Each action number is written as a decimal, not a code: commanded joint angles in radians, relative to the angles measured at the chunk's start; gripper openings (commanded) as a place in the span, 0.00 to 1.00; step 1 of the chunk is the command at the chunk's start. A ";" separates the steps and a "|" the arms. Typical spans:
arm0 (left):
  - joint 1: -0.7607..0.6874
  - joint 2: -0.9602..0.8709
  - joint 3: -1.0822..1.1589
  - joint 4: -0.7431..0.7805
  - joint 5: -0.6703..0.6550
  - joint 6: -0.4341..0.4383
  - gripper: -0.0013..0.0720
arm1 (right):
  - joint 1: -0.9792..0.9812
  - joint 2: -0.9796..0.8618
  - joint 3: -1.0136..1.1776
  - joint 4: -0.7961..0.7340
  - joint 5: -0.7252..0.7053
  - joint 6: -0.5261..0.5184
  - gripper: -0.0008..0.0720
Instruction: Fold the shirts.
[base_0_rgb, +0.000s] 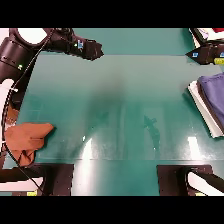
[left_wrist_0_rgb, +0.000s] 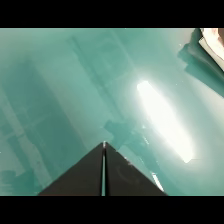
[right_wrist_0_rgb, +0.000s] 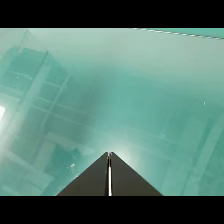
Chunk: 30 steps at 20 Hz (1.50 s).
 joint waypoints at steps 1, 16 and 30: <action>0.000 0.000 0.000 0.000 0.003 0.001 0.05 | 0.000 0.000 0.001 0.000 0.010 0.000 0.03; 0.232 0.344 -0.002 0.641 -0.670 -0.035 0.06 | 0.001 0.000 0.001 0.001 0.039 0.000 0.03; 0.241 0.396 -0.893 0.743 -0.606 -0.210 0.76 | 0.001 -0.002 0.001 0.000 0.040 0.000 0.03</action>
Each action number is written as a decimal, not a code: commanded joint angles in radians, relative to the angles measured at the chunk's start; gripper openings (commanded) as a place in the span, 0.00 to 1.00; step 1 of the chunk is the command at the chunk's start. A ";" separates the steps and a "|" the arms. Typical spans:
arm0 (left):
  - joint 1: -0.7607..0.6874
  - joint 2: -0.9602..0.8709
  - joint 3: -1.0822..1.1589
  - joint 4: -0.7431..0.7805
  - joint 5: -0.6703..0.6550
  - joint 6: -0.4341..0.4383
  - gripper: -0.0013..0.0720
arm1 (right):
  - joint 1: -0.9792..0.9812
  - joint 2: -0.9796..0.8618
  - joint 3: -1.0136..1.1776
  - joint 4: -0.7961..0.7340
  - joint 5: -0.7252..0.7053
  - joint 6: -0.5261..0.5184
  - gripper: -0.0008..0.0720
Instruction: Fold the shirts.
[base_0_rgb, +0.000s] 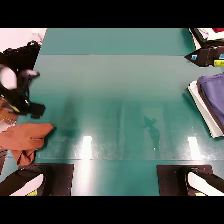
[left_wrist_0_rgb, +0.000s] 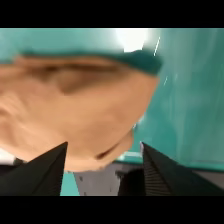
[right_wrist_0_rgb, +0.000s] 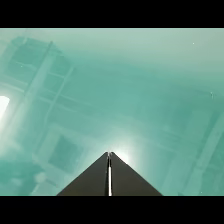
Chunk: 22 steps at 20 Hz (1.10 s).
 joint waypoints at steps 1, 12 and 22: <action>0.001 0.002 -0.220 0.028 0.026 -0.034 0.76 | 0.001 -0.002 0.001 0.000 0.000 0.000 0.03; 0.001 0.013 -0.301 0.058 0.089 -0.053 0.07 | 0.000 -0.002 0.001 -0.001 -0.009 0.000 0.03; 0.000 0.101 0.408 -0.171 0.011 -0.027 0.05 | 0.001 0.001 0.007 0.004 -0.078 0.000 0.03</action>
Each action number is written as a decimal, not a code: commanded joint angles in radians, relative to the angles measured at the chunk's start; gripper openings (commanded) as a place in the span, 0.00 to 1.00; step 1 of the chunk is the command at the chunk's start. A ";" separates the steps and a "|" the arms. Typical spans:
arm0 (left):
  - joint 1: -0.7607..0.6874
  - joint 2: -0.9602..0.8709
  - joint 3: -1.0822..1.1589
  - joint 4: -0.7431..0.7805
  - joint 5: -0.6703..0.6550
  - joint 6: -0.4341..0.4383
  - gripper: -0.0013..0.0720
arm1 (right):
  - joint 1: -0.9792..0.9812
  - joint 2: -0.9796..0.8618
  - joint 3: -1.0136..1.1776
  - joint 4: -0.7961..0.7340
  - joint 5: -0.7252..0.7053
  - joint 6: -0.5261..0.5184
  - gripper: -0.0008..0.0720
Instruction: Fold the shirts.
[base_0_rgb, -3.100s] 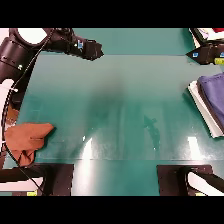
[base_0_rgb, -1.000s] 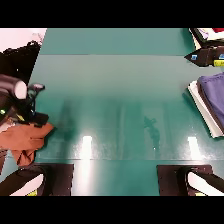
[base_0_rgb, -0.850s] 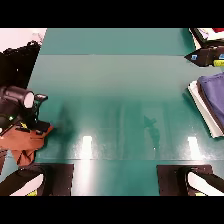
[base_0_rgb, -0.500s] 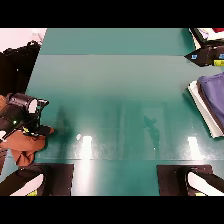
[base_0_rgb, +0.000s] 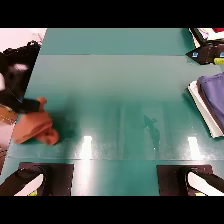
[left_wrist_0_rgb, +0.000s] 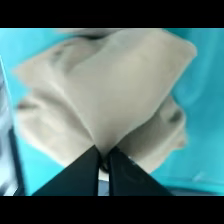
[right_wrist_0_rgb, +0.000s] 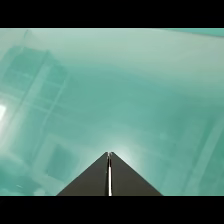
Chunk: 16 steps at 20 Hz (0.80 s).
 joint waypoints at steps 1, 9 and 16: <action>-0.003 0.008 0.290 -0.198 0.008 0.007 0.05 | 0.001 0.001 0.014 0.002 -0.029 0.001 0.03; -0.077 -0.041 0.448 -0.591 0.297 0.112 0.05 | 0.001 0.001 0.230 0.001 -0.029 0.001 0.03; -0.547 -0.349 0.449 -0.594 0.450 0.259 0.18 | 0.001 0.001 0.273 0.001 -0.035 0.002 0.03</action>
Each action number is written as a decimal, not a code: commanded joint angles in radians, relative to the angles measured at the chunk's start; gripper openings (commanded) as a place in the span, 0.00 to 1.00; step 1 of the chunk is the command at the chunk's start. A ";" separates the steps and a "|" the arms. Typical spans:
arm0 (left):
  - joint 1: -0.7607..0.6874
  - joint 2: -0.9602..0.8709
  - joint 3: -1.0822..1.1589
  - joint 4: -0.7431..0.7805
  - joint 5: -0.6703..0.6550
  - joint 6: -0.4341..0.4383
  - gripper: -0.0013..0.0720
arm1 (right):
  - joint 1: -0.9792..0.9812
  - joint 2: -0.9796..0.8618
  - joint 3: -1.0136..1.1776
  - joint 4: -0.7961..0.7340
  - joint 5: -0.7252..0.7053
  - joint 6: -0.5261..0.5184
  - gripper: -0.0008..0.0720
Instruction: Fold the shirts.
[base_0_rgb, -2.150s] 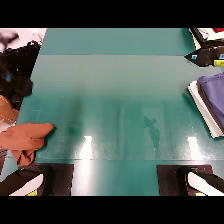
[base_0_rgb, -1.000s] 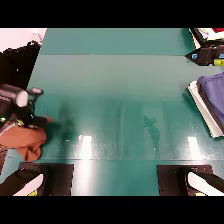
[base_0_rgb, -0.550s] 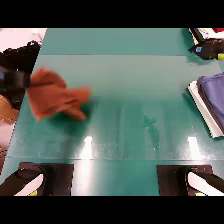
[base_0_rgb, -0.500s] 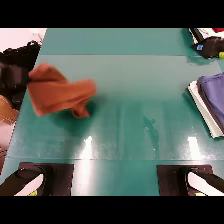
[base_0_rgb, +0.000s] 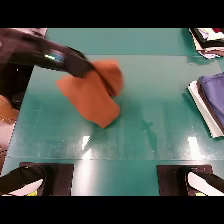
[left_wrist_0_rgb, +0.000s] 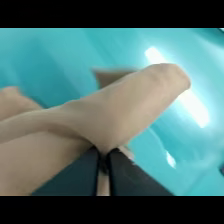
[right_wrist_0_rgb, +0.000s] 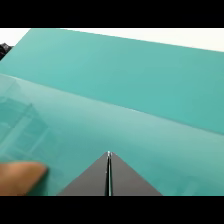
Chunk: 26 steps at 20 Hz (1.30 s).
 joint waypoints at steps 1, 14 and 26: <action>-0.189 -0.150 0.004 -0.016 0.100 0.094 0.57 | 0.001 0.000 0.014 -0.001 -0.002 0.000 0.03; 0.346 -0.238 -0.254 -0.005 0.148 -0.029 0.70 | 0.001 -0.001 -0.055 0.000 0.036 0.001 0.03; 0.351 -0.383 -0.342 -0.186 0.216 0.056 0.06 | 0.001 0.000 -0.357 -0.003 0.132 0.028 0.03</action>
